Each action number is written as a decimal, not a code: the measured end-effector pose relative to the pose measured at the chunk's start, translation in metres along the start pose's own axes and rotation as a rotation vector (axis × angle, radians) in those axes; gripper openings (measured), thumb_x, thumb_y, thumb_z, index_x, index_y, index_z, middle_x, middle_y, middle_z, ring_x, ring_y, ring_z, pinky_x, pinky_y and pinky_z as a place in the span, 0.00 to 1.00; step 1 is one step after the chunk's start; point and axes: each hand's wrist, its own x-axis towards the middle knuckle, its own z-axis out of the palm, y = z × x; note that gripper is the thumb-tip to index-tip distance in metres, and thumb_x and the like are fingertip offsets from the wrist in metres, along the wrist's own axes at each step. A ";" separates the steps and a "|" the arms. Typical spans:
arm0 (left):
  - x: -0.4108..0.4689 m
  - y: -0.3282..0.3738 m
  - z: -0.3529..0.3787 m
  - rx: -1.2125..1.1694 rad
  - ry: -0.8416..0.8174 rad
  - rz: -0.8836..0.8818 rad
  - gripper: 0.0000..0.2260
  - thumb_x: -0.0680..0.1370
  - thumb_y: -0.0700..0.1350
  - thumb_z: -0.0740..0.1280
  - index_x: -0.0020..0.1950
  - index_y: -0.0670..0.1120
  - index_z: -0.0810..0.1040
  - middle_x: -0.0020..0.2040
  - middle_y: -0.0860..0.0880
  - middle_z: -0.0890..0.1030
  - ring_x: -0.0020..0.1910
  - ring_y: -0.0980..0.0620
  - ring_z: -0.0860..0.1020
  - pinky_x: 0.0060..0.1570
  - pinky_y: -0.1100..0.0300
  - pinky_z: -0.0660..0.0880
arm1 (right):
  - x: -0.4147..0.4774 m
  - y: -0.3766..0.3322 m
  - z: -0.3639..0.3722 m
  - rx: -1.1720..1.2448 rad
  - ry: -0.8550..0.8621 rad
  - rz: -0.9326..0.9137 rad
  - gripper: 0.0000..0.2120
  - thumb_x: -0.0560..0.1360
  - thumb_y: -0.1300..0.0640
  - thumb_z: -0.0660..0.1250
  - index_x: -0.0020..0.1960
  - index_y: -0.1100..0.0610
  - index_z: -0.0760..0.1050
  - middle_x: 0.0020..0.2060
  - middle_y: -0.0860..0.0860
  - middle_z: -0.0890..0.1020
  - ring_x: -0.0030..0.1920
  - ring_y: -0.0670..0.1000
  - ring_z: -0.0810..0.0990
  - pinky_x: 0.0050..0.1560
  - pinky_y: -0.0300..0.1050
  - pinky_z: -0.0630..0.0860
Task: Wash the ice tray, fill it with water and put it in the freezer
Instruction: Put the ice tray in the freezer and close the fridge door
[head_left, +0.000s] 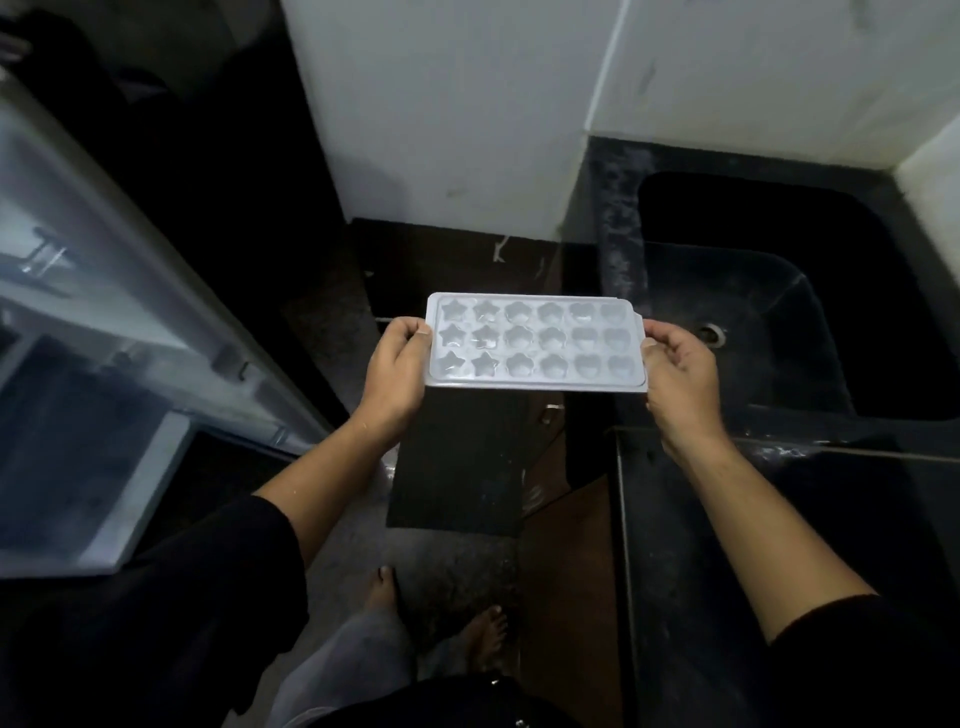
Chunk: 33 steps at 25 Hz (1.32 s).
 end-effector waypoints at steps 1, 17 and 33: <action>-0.003 -0.005 -0.013 -0.006 0.036 -0.003 0.08 0.85 0.49 0.61 0.48 0.52 0.76 0.44 0.53 0.80 0.43 0.54 0.77 0.41 0.56 0.72 | -0.002 -0.003 0.013 -0.011 -0.030 -0.010 0.11 0.83 0.61 0.63 0.62 0.55 0.81 0.47 0.46 0.87 0.50 0.48 0.87 0.46 0.42 0.84; -0.099 -0.082 -0.312 -0.070 0.546 -0.113 0.08 0.87 0.44 0.60 0.51 0.46 0.75 0.44 0.54 0.79 0.41 0.59 0.76 0.39 0.69 0.73 | -0.143 -0.043 0.296 -0.096 -0.530 -0.111 0.10 0.84 0.58 0.63 0.63 0.53 0.80 0.51 0.50 0.87 0.51 0.50 0.87 0.56 0.59 0.84; -0.132 -0.092 -0.572 -0.224 1.049 -0.144 0.08 0.86 0.47 0.60 0.50 0.49 0.76 0.49 0.48 0.81 0.46 0.51 0.78 0.43 0.55 0.74 | -0.239 -0.138 0.617 -0.095 -1.015 -0.304 0.11 0.84 0.61 0.61 0.52 0.50 0.81 0.43 0.48 0.86 0.36 0.41 0.81 0.33 0.34 0.72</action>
